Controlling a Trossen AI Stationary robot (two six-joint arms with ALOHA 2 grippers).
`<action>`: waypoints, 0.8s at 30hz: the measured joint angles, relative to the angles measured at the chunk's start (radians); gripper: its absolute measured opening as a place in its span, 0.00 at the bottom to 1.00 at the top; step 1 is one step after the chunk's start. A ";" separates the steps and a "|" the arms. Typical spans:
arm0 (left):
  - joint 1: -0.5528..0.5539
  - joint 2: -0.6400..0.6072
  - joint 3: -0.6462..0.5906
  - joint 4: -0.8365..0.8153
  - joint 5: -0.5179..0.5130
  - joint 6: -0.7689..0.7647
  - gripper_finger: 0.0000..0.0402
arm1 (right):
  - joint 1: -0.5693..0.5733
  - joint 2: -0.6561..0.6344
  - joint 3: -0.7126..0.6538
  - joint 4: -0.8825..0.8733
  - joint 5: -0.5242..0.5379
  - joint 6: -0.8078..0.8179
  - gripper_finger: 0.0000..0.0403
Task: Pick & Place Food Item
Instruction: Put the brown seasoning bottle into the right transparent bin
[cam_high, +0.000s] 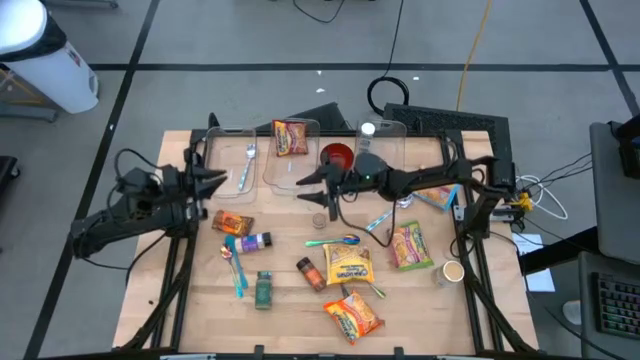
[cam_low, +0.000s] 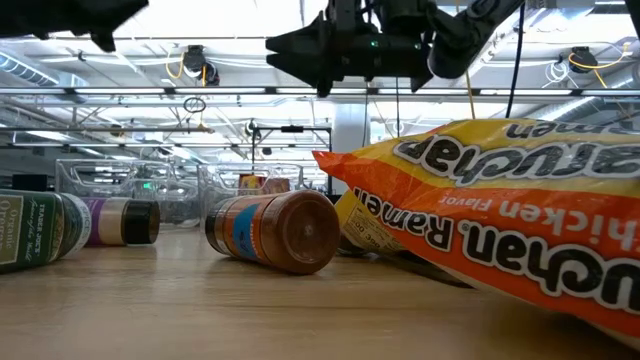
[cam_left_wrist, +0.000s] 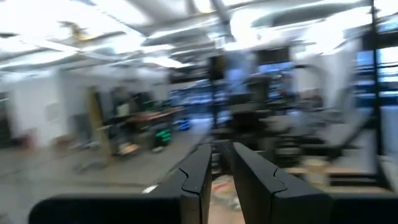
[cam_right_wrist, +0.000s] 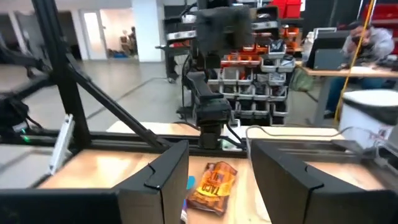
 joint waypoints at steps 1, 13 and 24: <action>0.000 0.004 0.000 0.000 -0.049 -0.001 0.18 | 0.007 0.000 0.000 -0.001 0.009 -0.017 0.41; 0.000 0.033 0.000 -0.017 0.087 0.056 0.18 | 0.020 0.000 0.000 0.000 0.031 -0.050 0.41; 0.000 0.056 -0.001 -0.089 0.233 0.056 0.18 | 0.020 0.000 0.000 0.017 0.031 -0.105 0.41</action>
